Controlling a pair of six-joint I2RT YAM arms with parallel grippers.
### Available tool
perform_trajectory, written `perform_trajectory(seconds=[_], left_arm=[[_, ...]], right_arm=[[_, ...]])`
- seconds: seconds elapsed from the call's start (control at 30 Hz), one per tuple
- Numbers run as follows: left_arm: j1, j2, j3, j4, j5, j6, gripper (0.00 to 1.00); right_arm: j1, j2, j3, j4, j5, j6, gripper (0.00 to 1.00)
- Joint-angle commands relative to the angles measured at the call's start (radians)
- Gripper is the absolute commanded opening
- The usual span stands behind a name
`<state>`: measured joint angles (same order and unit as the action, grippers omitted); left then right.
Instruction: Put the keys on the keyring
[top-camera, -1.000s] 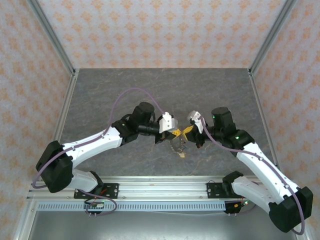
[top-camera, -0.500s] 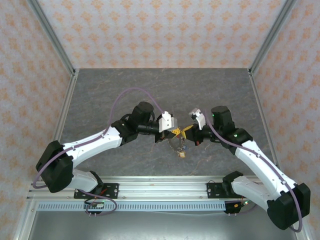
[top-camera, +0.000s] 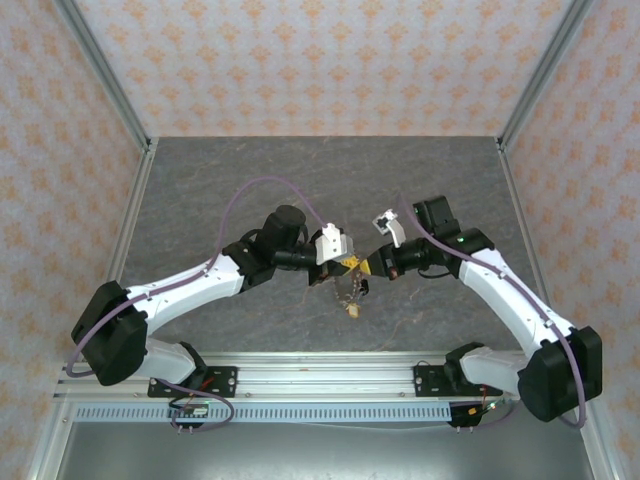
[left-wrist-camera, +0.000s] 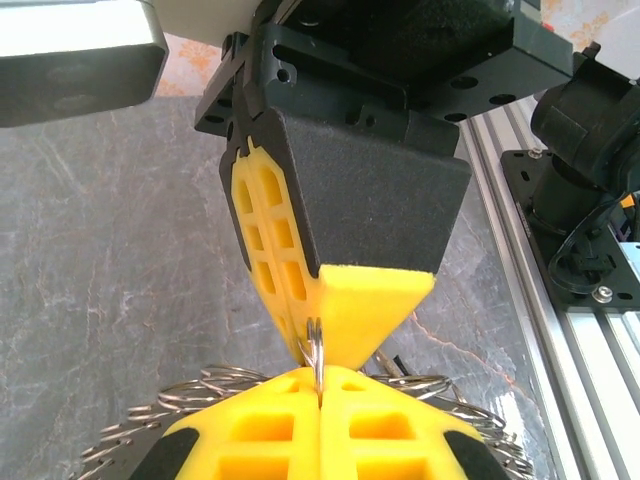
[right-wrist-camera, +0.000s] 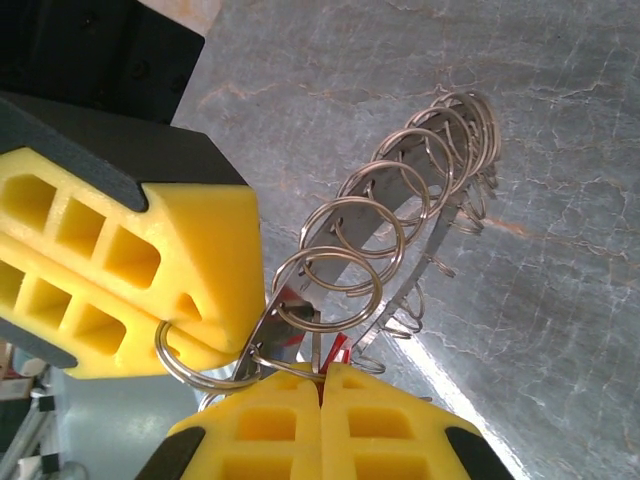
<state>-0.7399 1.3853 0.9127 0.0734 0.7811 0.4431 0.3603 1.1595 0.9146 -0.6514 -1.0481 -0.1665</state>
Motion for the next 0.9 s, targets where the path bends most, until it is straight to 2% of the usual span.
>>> perform_trajectory(seconds=[0.0,0.17,0.53,0.73,0.87], left_arm=[[-0.016,-0.035,-0.006,0.042,0.0,0.038,0.0],[-0.017,-0.037,-0.009,-0.038,-0.046,0.089,0.0],[-0.016,-0.019,0.024,-0.035,-0.058,0.066,0.0],[-0.021,0.001,0.045,-0.071,-0.115,0.068,0.0],[-0.023,0.008,0.062,-0.119,-0.145,0.081,0.0]], right_arm=[[-0.035,-0.049,0.037,0.003,-0.064,0.035,0.0],[-0.061,-0.097,0.056,-0.03,-0.06,0.042,0.0],[-0.055,-0.045,0.071,-0.11,-0.045,0.079,0.0],[-0.047,-0.043,0.062,-0.101,0.003,0.089,0.0],[-0.044,-0.044,0.035,-0.03,0.008,0.129,0.0]])
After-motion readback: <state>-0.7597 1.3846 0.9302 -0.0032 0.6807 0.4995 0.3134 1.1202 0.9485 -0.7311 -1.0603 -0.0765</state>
